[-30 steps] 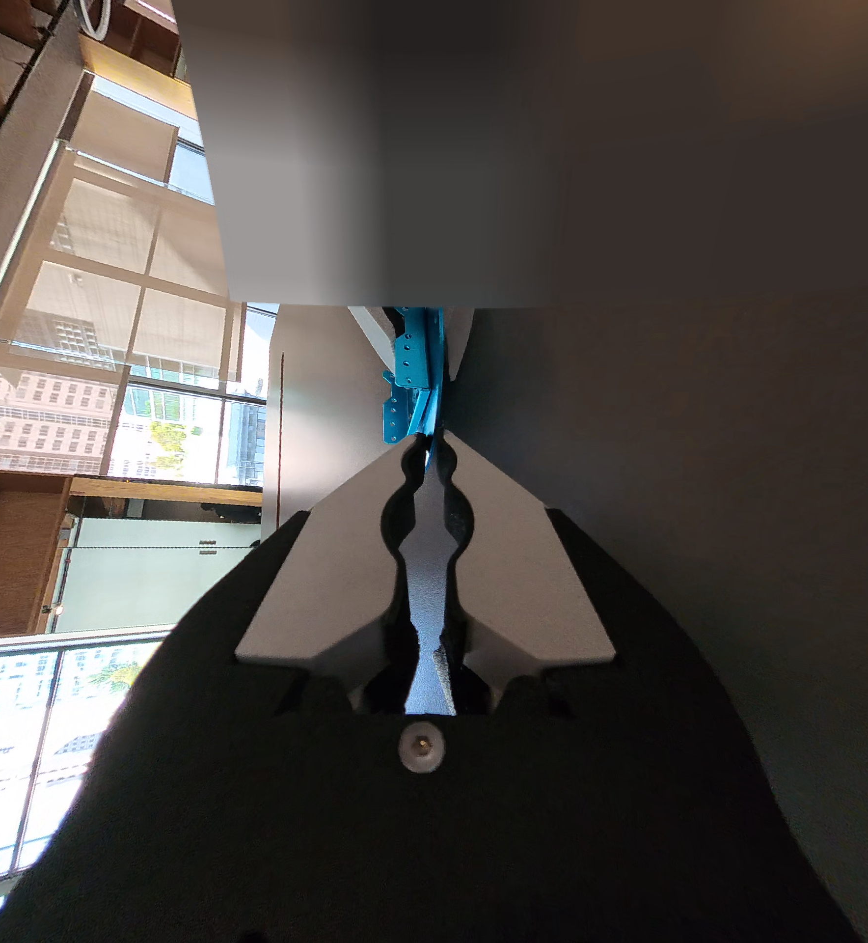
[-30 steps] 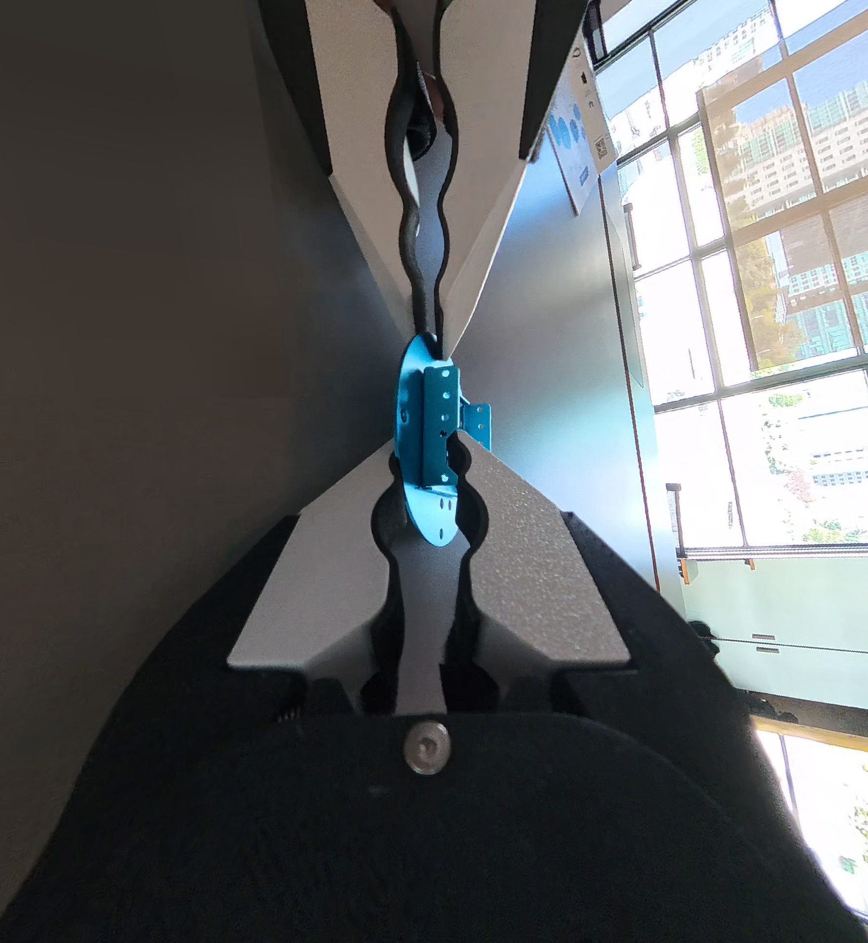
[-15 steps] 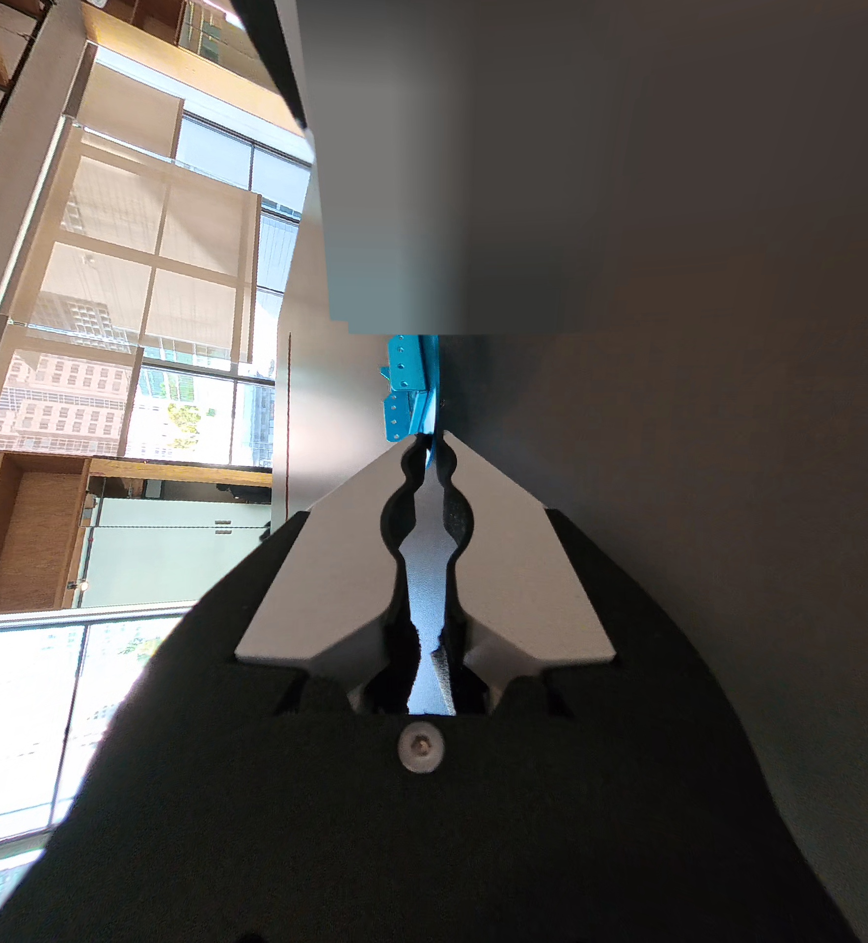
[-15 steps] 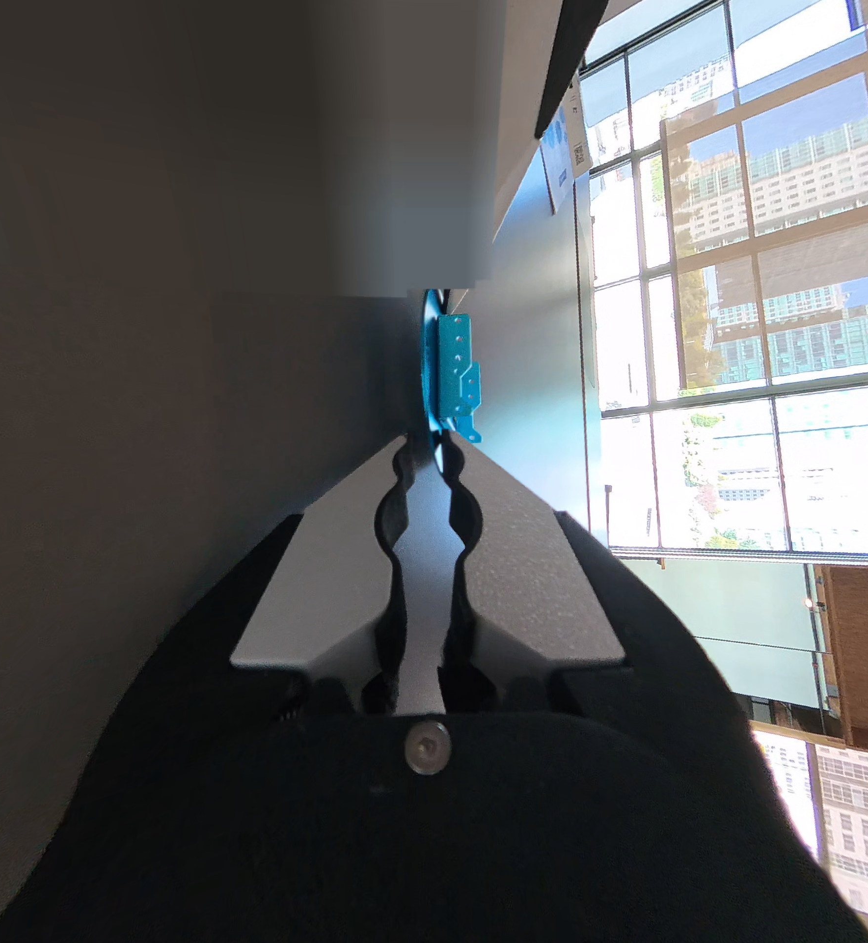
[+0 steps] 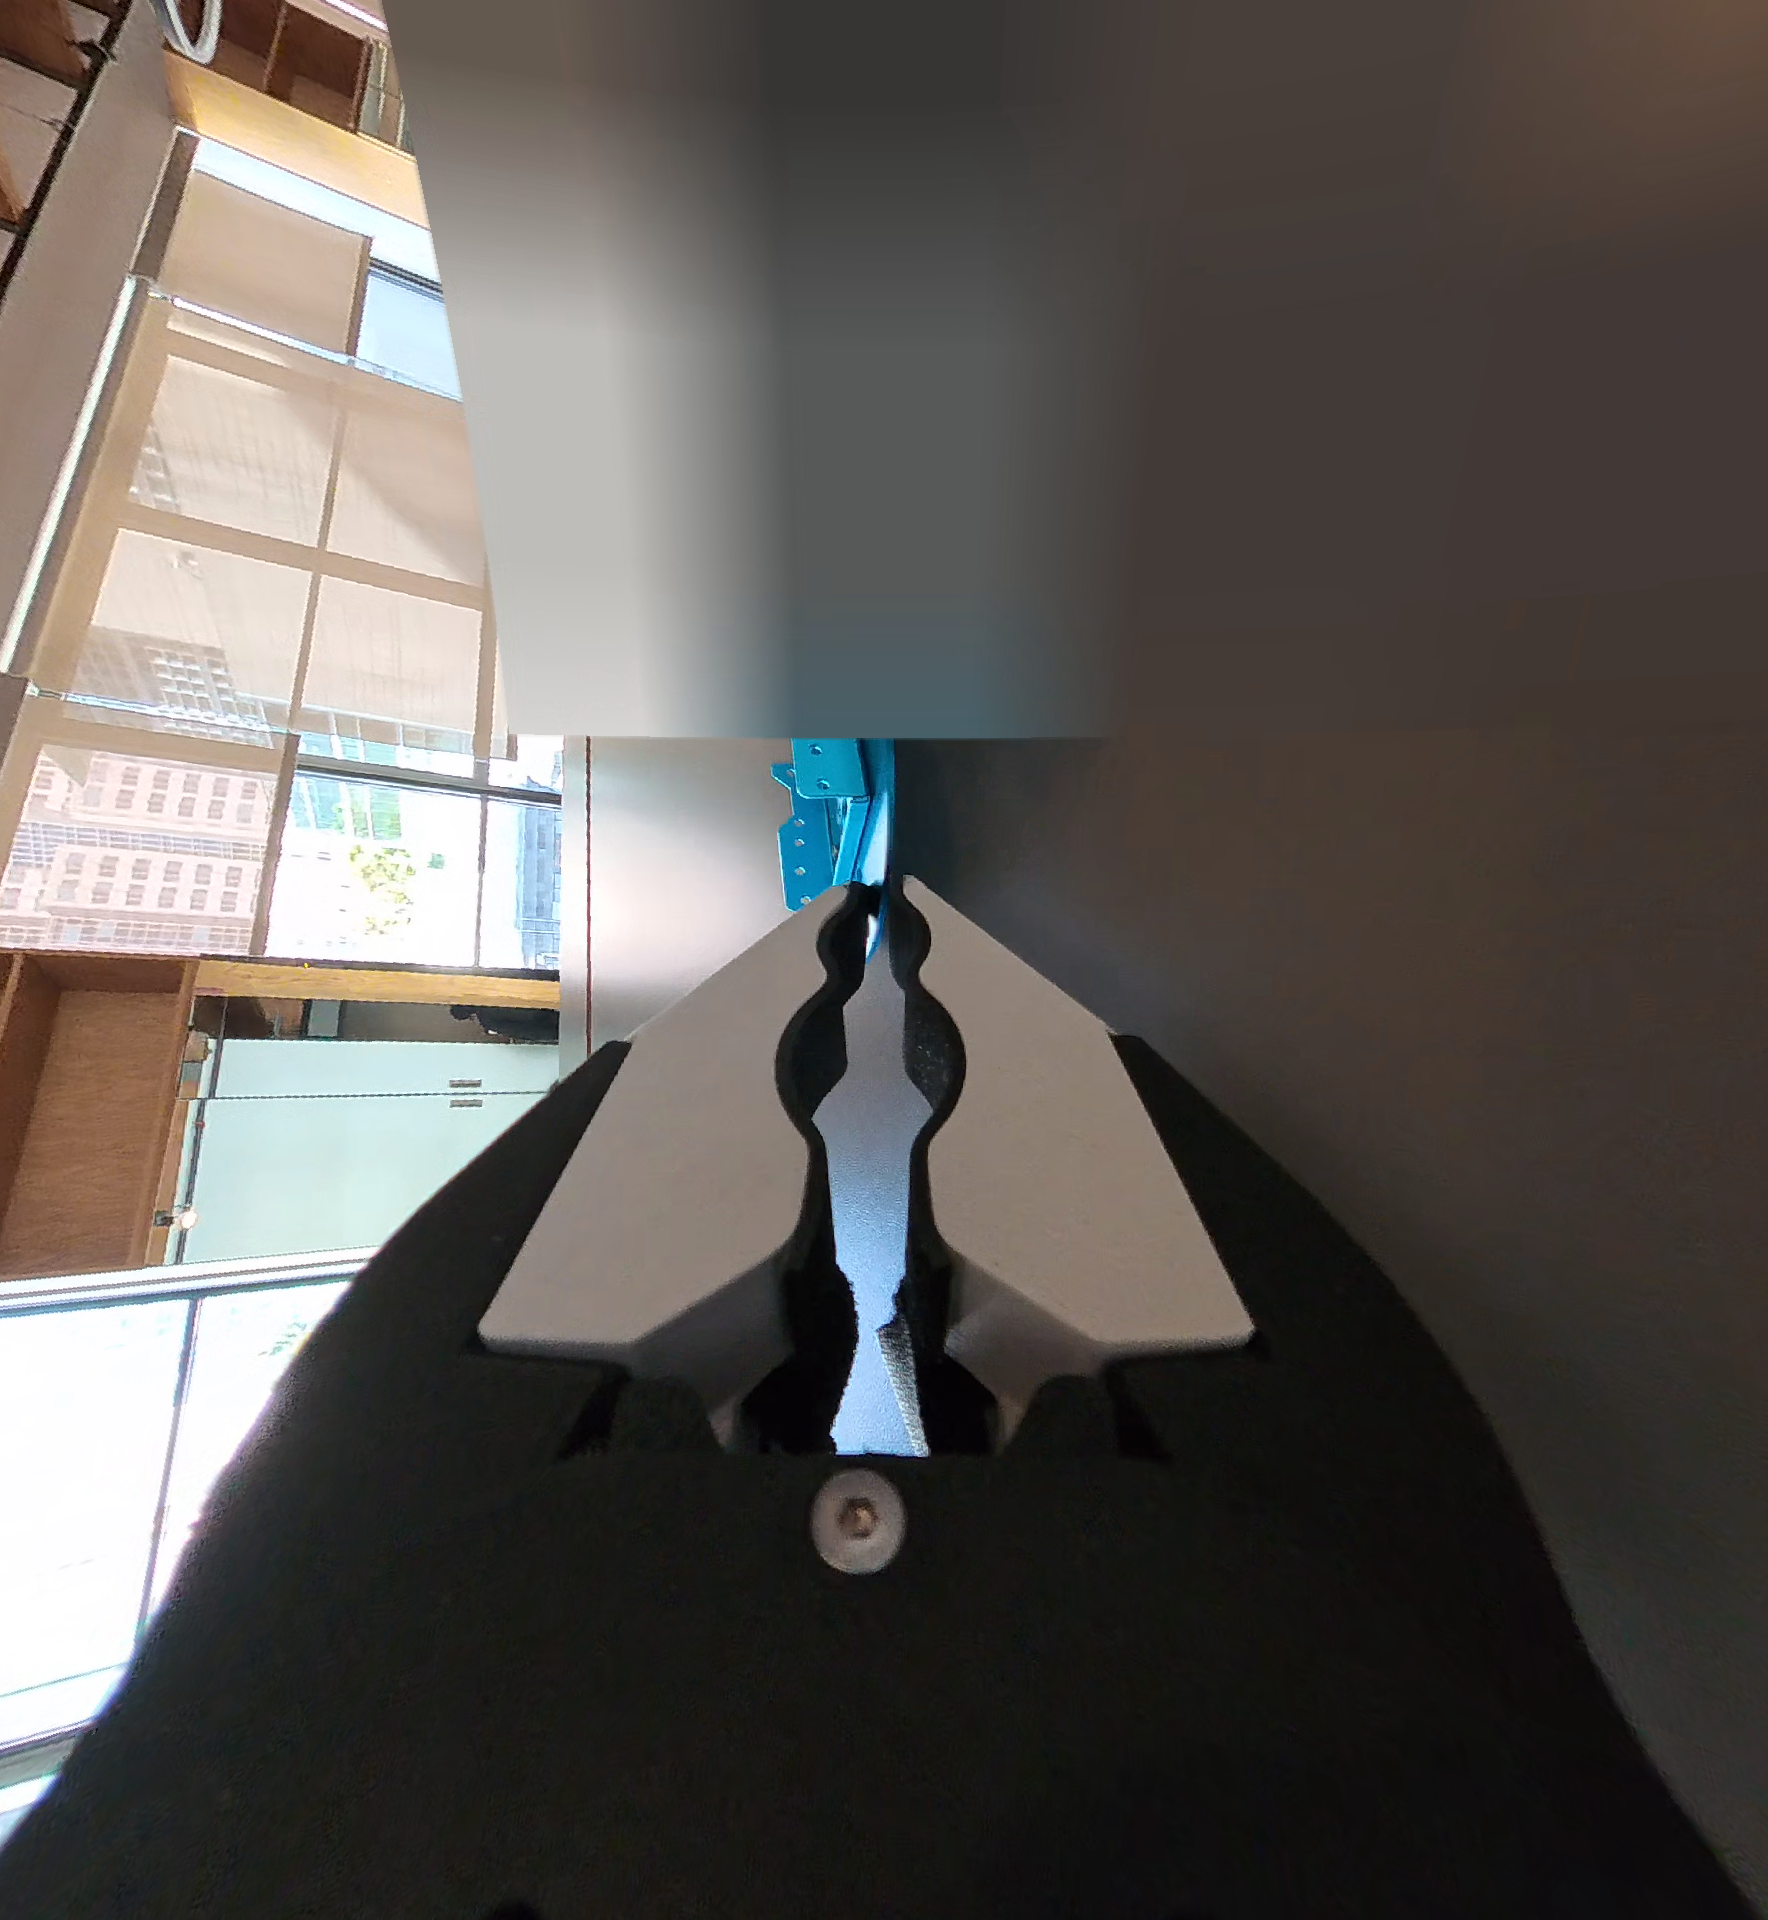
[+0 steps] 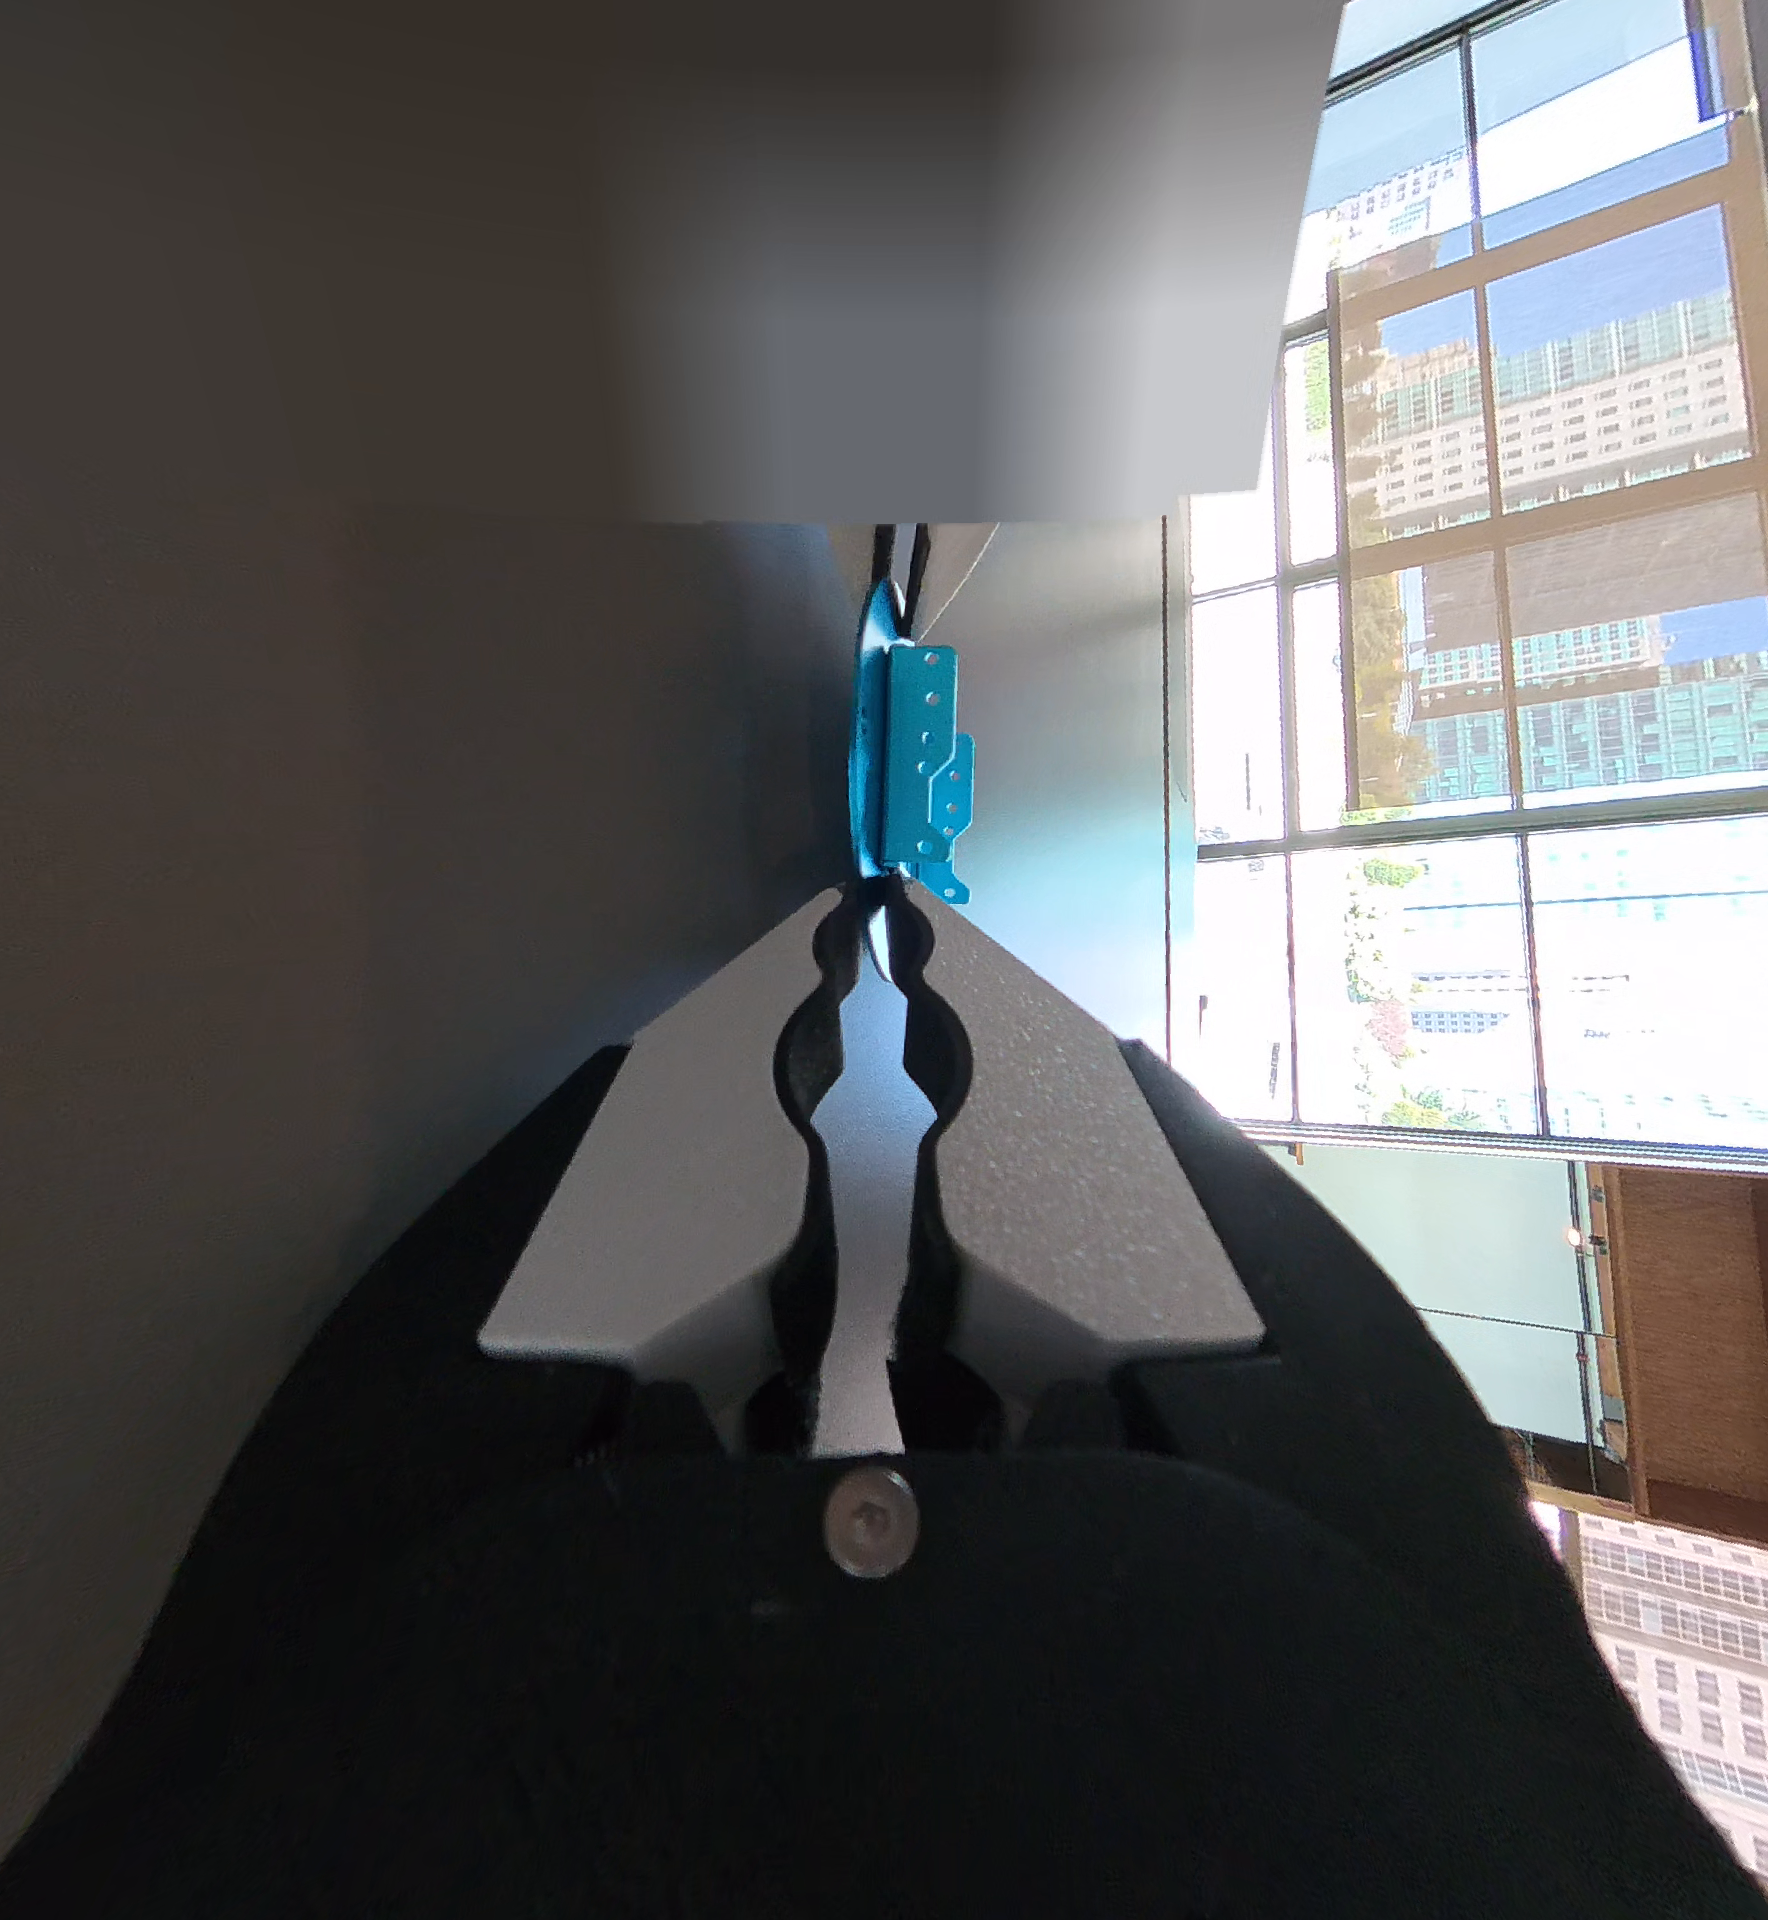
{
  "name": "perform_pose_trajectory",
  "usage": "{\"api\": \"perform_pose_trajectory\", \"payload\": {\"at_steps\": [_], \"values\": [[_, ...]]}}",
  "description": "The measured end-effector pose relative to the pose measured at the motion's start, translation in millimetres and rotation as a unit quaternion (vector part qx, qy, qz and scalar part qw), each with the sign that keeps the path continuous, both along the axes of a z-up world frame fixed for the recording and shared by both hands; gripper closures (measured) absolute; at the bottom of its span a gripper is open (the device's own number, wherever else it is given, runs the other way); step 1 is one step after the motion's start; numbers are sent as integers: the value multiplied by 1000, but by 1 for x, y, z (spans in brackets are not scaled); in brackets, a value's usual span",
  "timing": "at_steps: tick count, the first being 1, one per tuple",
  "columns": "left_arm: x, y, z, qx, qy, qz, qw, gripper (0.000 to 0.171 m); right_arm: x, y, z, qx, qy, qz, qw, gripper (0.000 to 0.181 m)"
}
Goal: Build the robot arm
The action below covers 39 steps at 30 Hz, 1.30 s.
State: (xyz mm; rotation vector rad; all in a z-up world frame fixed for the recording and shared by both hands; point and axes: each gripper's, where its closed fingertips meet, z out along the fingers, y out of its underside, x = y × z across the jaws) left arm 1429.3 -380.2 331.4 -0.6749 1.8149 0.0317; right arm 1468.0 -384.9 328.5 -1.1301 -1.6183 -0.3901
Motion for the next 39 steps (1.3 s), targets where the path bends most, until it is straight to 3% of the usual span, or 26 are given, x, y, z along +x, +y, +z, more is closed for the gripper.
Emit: {"api": "perform_pose_trajectory", "payload": {"at_steps": [18, 28, 31, 39], "values": [[-1, 0, -5, 6, 12, 2, 1000, 169, 0, -10, -7, -24, -24, 29, 999, 173], [-2, 2, -3, 2, 3, 9, 1000, 170, -1, -12, -4, 36, -69, 35, 996, 168], [-2, 2, -4, 2, 5, 11, 1000, 171, -1, -14, -2, 14, -48, 40, 998, 164], [-3, 1, -8, 14, 13, 10, 1000, 170, -10, -16, 15, -135, 108, 50, 984, 157]]}}
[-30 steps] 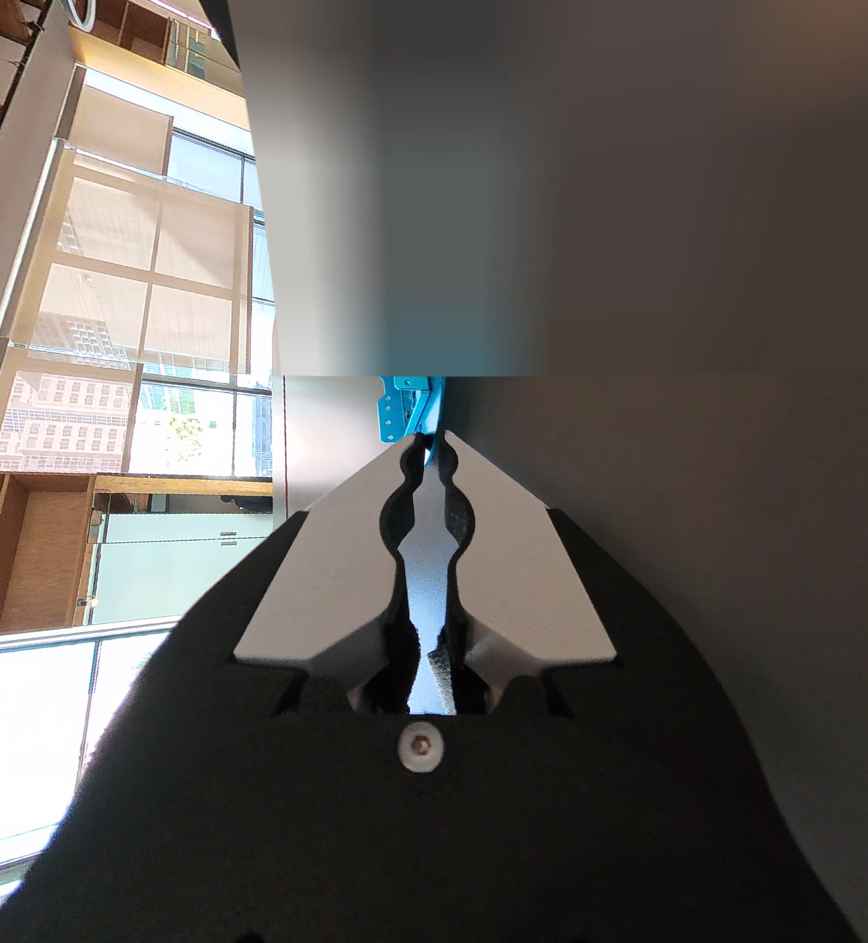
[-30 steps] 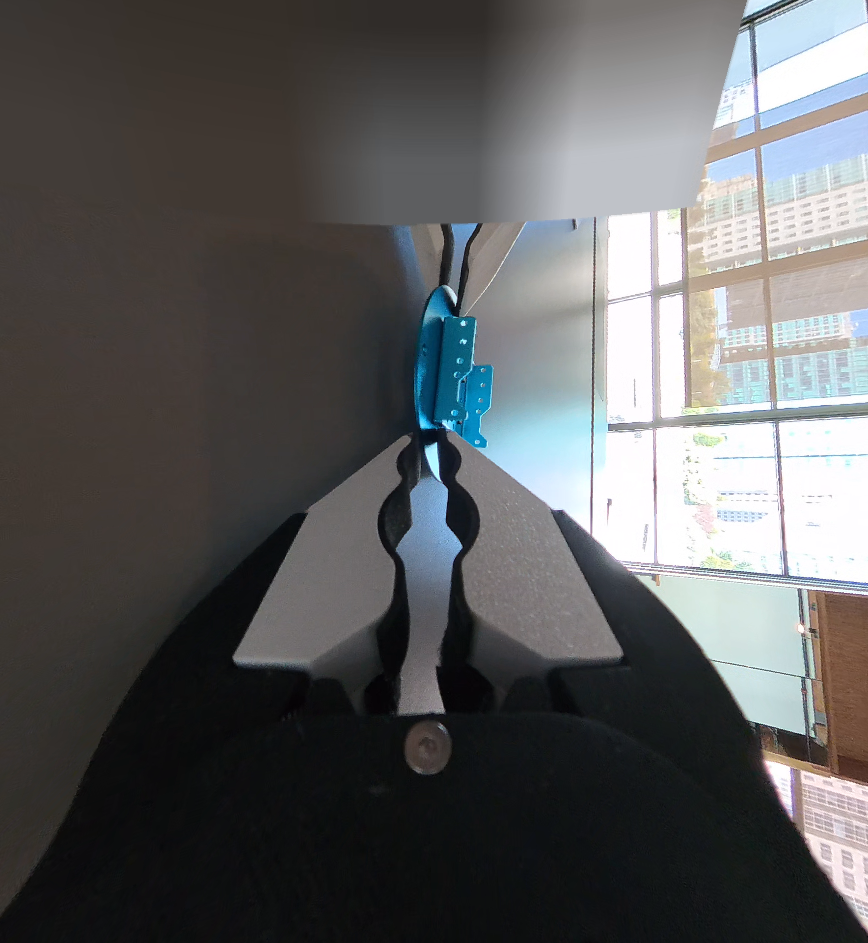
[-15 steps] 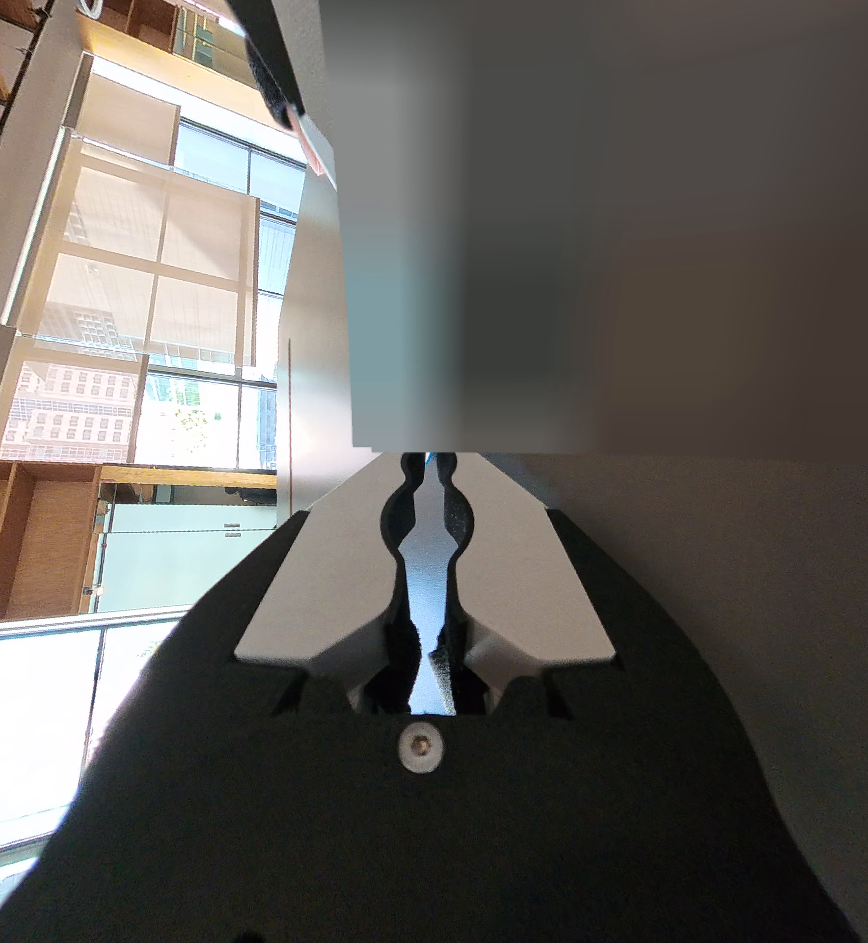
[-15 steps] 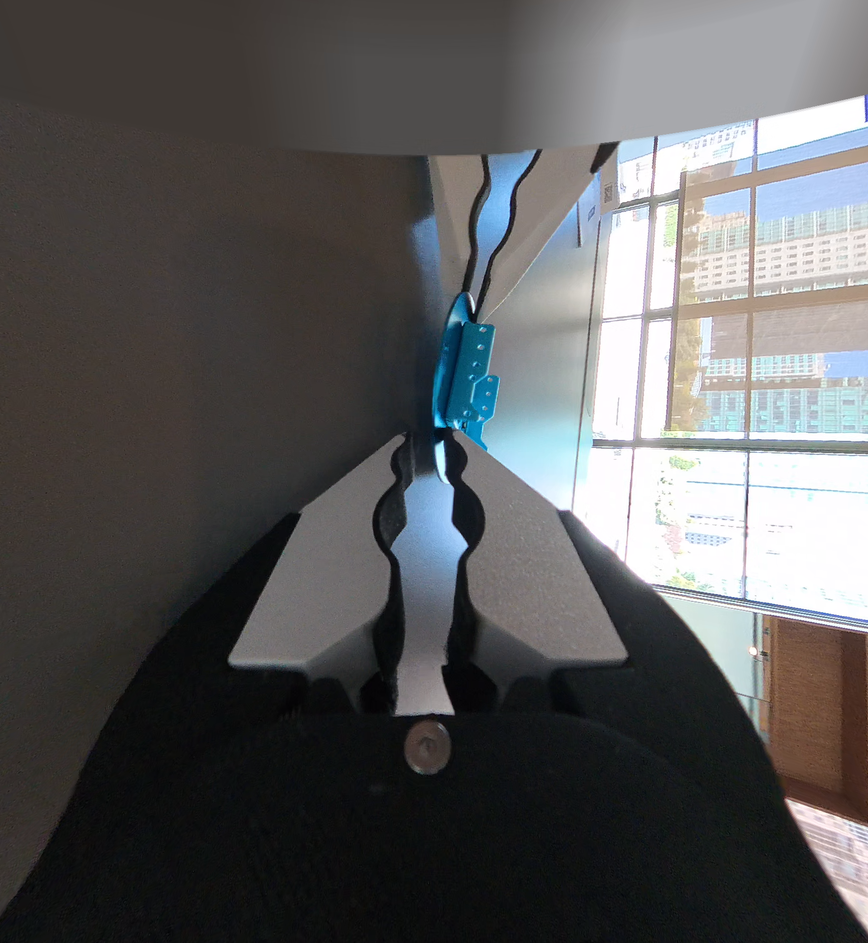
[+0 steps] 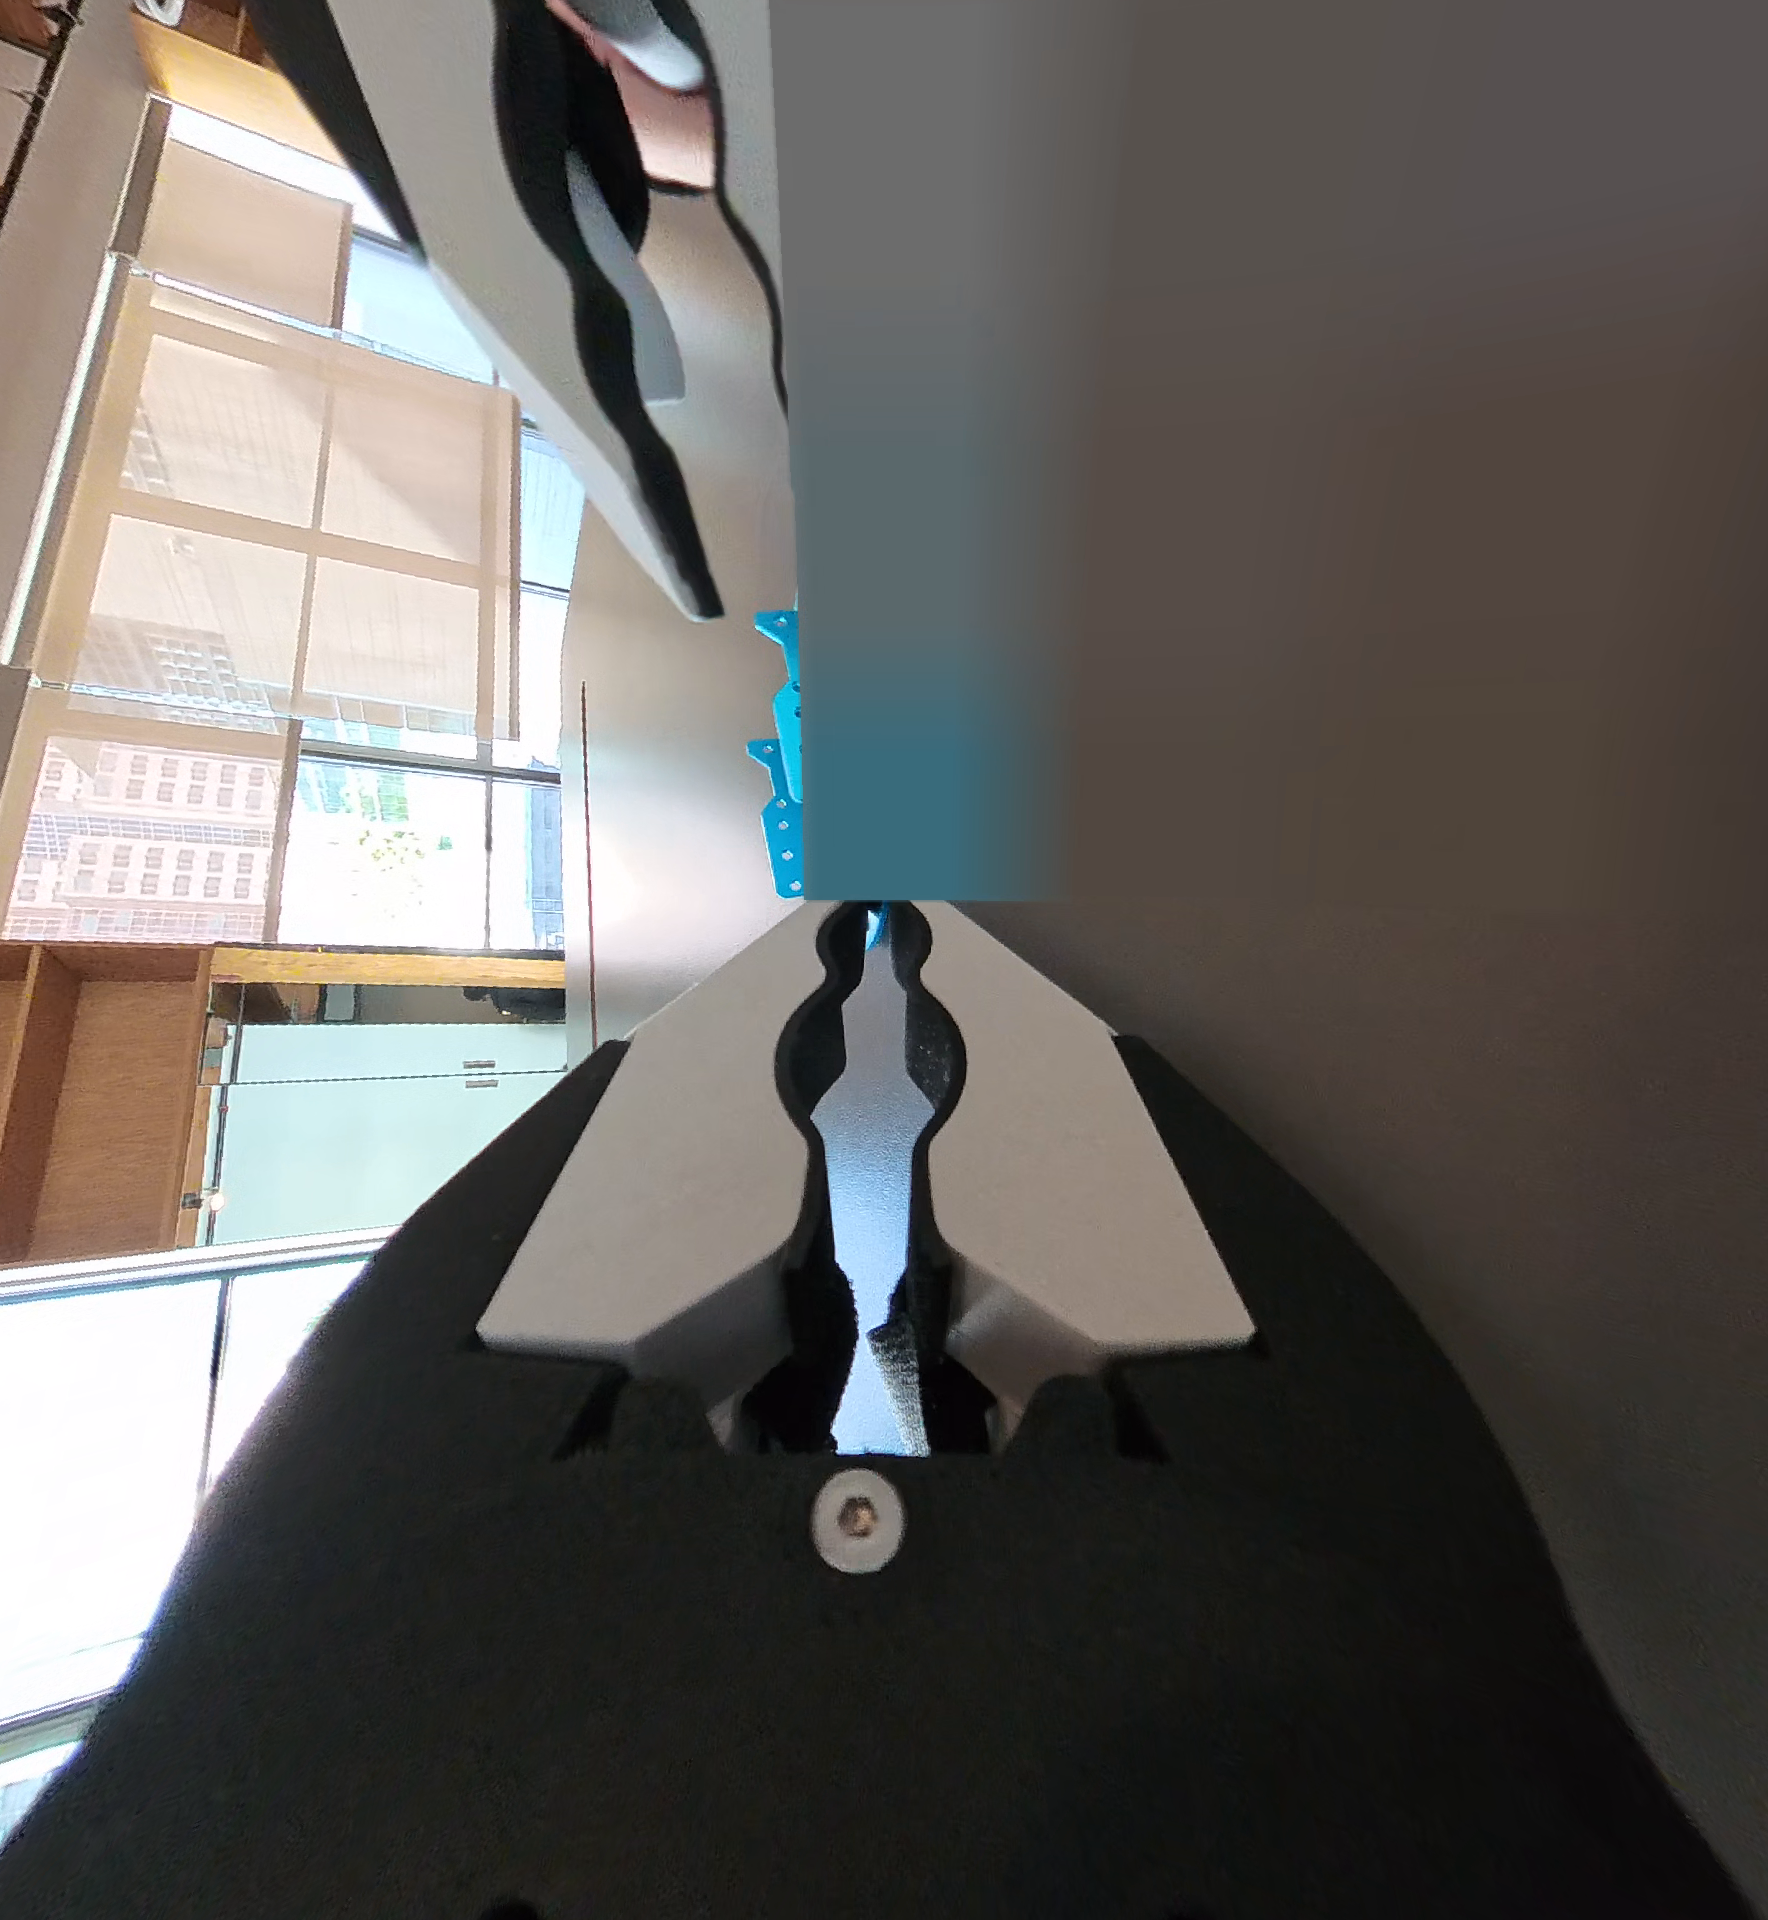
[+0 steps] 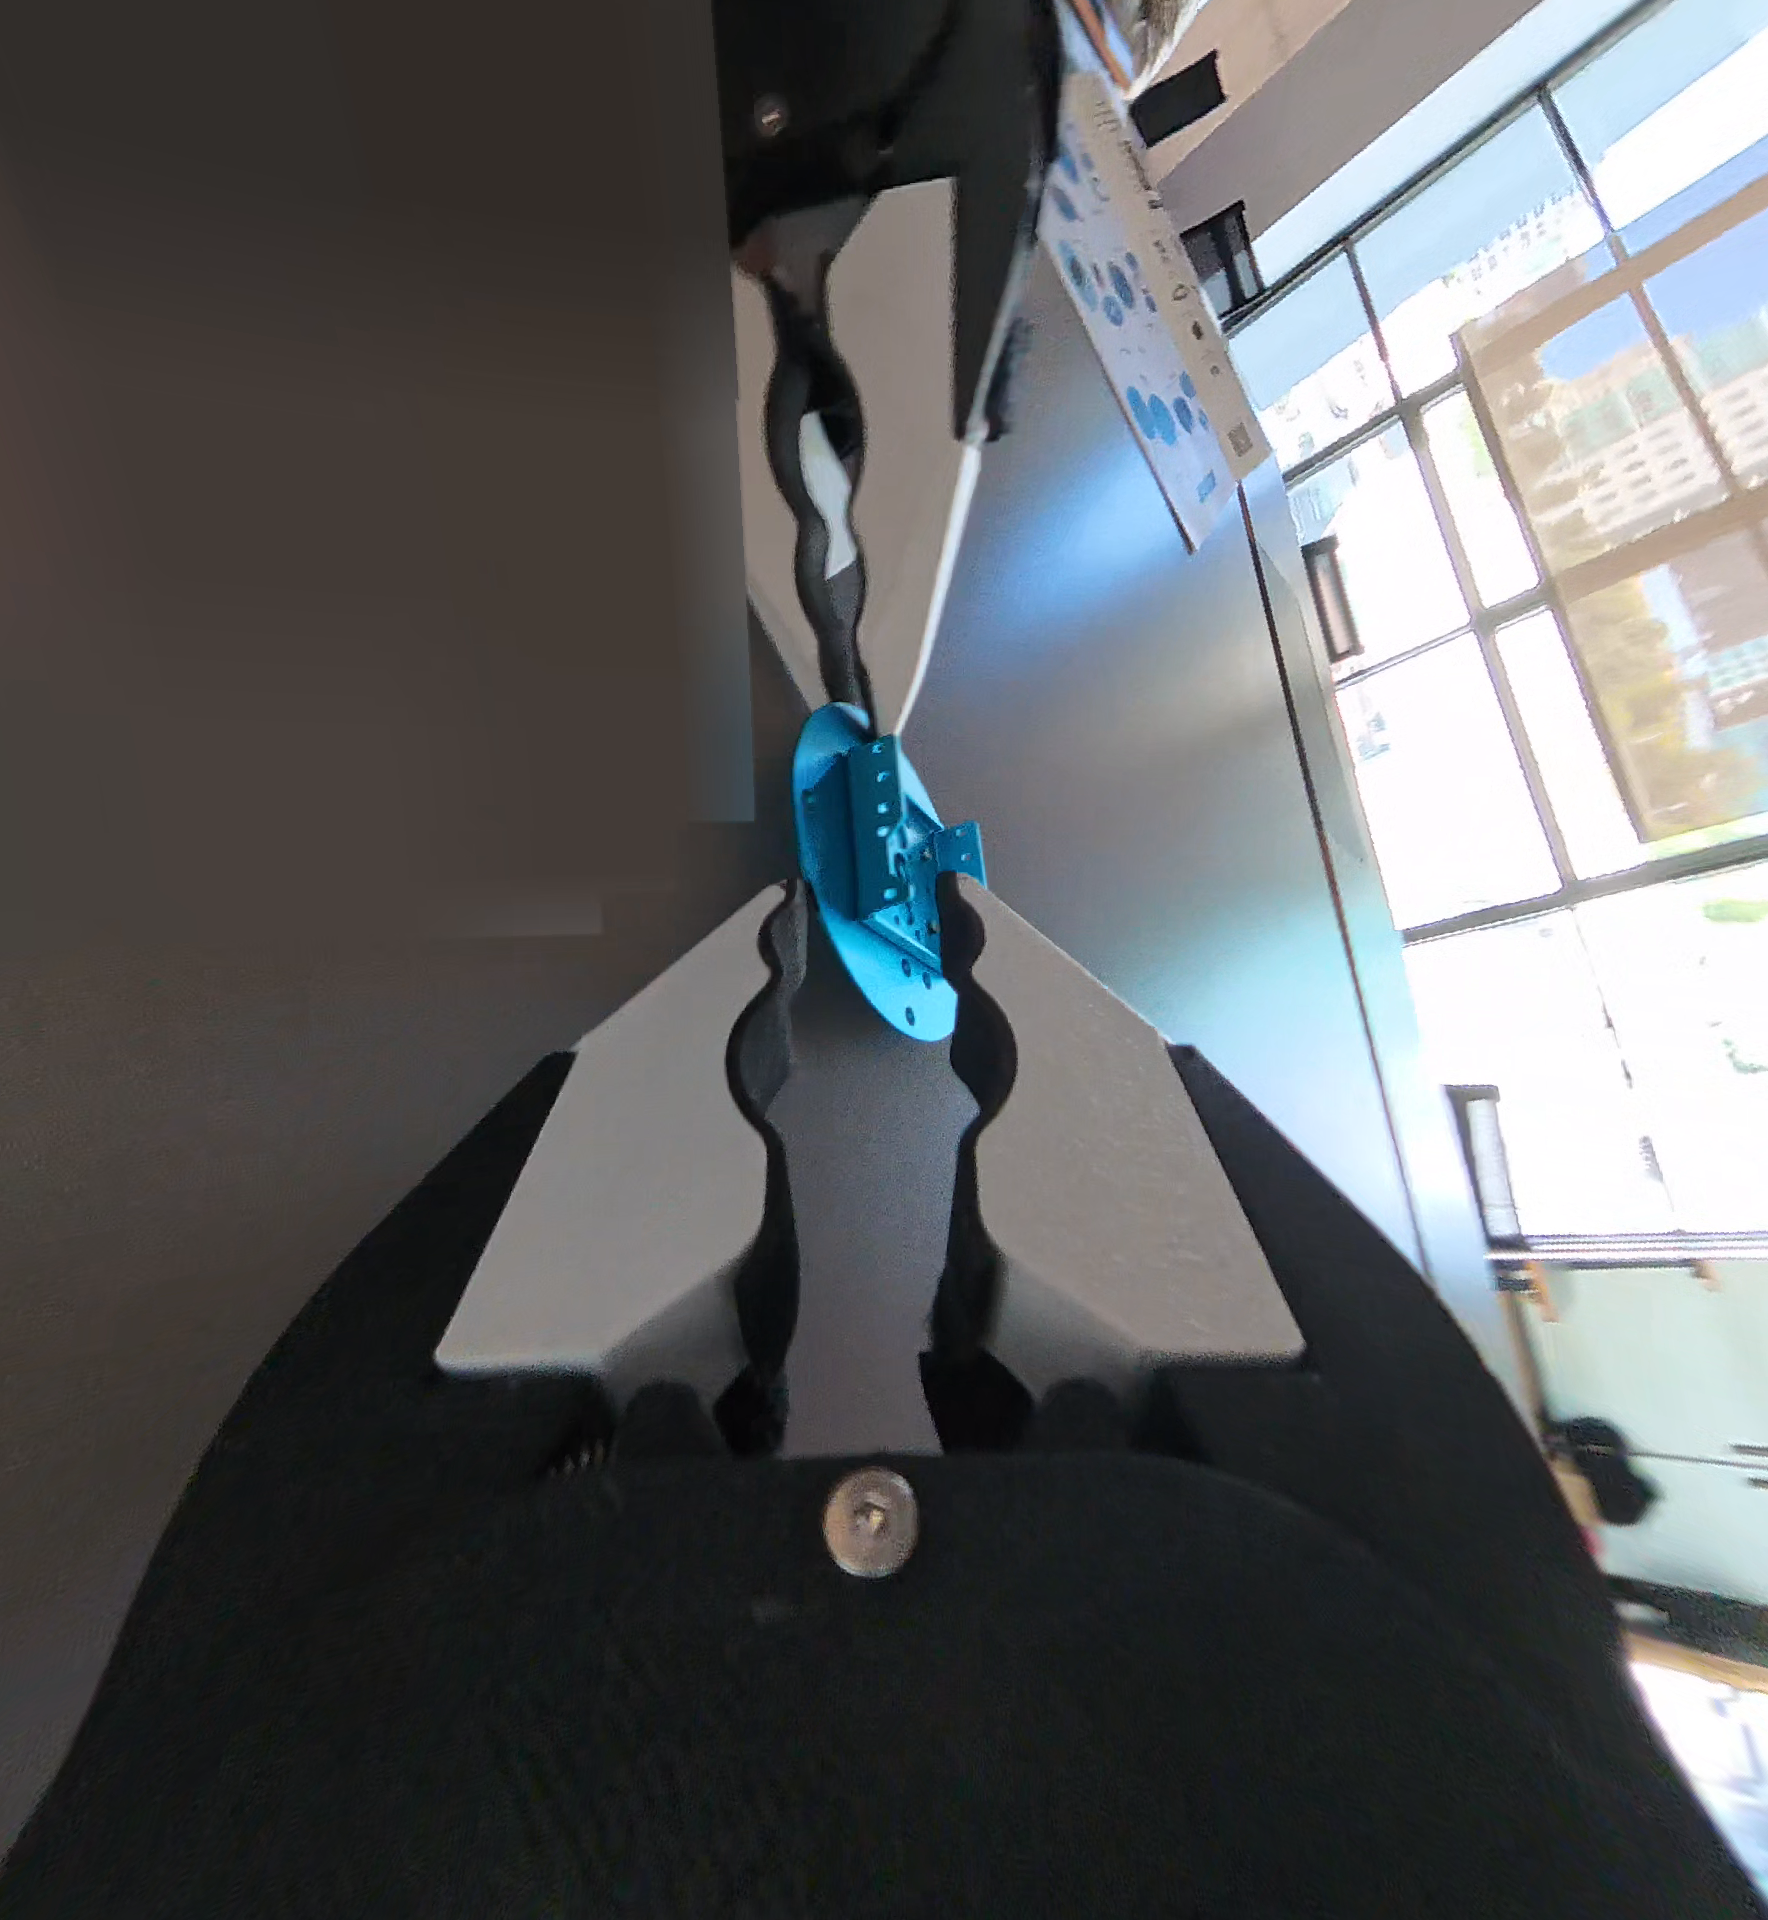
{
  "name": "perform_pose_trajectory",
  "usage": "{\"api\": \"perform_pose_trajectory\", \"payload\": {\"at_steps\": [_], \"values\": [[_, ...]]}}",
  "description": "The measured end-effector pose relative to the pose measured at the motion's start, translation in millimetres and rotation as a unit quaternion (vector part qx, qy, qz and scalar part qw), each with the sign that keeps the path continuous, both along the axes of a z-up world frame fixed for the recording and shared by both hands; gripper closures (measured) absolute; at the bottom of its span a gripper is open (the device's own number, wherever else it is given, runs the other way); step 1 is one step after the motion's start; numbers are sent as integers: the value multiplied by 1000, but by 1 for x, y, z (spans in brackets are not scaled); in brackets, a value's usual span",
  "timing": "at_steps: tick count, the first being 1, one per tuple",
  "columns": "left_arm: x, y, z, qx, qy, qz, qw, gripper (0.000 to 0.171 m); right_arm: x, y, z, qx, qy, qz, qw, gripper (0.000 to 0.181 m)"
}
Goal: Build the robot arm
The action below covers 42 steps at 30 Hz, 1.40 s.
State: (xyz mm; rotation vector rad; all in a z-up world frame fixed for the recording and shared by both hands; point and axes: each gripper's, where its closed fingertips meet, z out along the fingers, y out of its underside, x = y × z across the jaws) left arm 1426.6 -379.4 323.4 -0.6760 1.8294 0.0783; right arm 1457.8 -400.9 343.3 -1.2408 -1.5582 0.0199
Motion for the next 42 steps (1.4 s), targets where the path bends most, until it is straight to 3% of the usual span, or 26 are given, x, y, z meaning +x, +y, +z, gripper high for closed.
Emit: {"api": "perform_pose_trajectory", "payload": {"at_steps": [3, 6, 9, 13, 21, 42], "values": [[0, 0, -1, 3, 2, 0, 1000, 169, 0, 4, 0, -38, 22, -9, 999, 150], [0, -1, -3, 8, 4, -1, 1000, 169, 0, 3, -10, -31, -9, -5, 999, 149], [0, -1, -3, 8, 4, -2, 1000, 169, 1, 1, -14, 0, -37, -1, 999, 156], [0, -2, -4, 11, 5, -3, 1000, 169, 3, 2, -14, -24, -30, -7, 999, 162], [1, -3, -5, 13, 6, -4, 1000, 169, 4, 5, -13, 30, -57, -11, 998, 164], [1, -5, -8, 18, 14, -13, 1000, 169, 7, 4, -15, 27, -64, -20, 997, 172]]}}
